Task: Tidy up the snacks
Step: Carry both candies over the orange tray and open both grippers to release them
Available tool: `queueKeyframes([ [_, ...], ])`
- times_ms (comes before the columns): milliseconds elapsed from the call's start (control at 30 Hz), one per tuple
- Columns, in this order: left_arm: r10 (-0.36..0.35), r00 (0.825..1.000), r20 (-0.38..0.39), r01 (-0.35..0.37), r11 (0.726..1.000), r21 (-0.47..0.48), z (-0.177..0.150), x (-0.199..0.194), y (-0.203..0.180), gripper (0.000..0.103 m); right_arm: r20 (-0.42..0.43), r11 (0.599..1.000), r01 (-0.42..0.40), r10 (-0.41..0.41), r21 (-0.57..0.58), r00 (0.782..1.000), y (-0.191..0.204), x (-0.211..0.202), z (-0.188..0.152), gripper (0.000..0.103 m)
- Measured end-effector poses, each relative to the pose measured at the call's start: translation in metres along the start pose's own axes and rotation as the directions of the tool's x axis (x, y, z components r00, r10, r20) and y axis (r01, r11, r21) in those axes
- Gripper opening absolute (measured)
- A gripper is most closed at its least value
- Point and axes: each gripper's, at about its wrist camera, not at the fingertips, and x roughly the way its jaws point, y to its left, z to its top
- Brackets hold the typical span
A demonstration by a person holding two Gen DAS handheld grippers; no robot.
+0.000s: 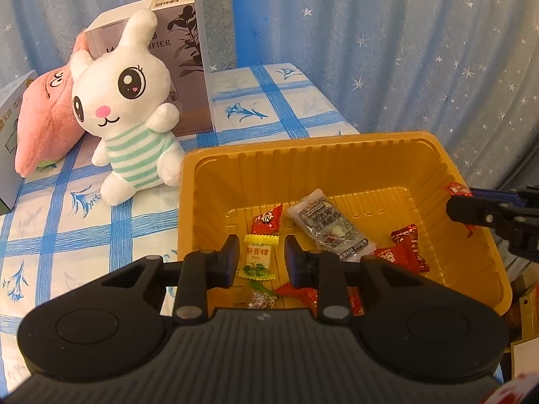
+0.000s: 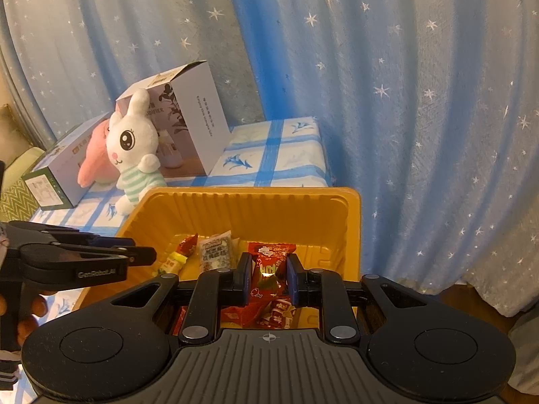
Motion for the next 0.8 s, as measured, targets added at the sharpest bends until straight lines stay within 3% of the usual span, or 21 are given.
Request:
queueKeyframes([
  [700, -0.001, 1.0, -0.003, 0.001, 1.0, -0.027, -0.002, -0.004, 0.004, 0.026, 0.009, 0.999, -0.039, 0.039, -0.024, 0.999, 0.01, 0.034, 0.015, 0.022],
  [800, 0.0, 1.0, -0.003, 0.0, 1.0, -0.028, -0.003, -0.007, 0.003, 0.03, -0.004, 0.999, -0.038, 0.038, -0.019, 0.999, 0.011, 0.036, 0.016, 0.026],
])
